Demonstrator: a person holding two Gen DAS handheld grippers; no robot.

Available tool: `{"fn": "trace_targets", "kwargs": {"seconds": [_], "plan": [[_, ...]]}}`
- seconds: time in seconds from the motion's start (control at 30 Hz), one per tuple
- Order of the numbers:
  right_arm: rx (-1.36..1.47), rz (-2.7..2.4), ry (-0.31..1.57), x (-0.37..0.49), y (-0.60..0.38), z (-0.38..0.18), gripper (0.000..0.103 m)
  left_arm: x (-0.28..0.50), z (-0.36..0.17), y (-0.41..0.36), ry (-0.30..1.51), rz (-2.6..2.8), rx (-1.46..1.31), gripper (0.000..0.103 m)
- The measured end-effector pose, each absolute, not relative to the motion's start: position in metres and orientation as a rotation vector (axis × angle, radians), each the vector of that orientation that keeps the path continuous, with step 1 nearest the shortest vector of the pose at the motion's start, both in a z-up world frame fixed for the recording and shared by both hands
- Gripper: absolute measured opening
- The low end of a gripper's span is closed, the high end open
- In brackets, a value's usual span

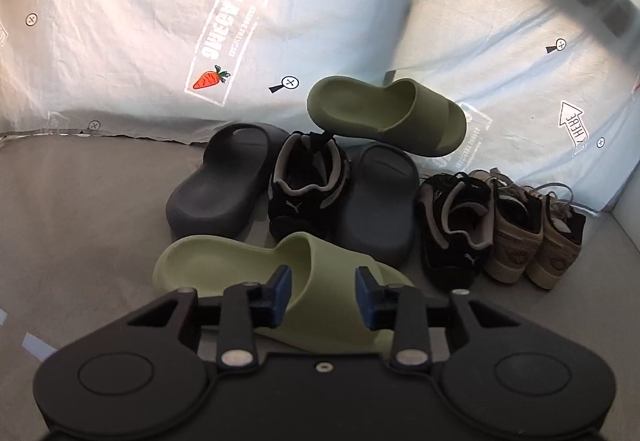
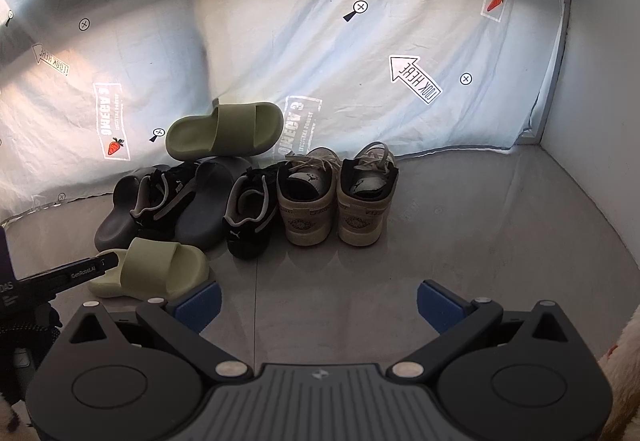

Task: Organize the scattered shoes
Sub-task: 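Lower the left tool and grasp the light-green slide's strap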

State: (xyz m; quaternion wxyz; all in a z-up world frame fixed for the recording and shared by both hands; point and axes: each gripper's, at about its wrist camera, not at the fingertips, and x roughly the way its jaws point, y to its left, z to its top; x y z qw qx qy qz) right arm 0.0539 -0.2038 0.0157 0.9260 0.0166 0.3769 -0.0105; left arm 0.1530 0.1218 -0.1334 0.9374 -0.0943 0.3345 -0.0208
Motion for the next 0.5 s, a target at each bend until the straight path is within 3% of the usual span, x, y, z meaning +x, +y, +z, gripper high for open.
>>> {"fn": "trace_targets", "kwargs": {"seconds": [0.37, 0.5], "plan": [[0.098, -0.087, 0.793, 0.055, -0.214, 0.010, 0.103, 0.173, -0.171, 0.149, 0.736, -0.144, -0.403, 0.042], [0.133, -0.121, 0.819, 0.051, -0.220, 0.006, 0.103, 0.173, -0.167, 0.136, 0.726, -0.136, -0.335, 0.039]]}}
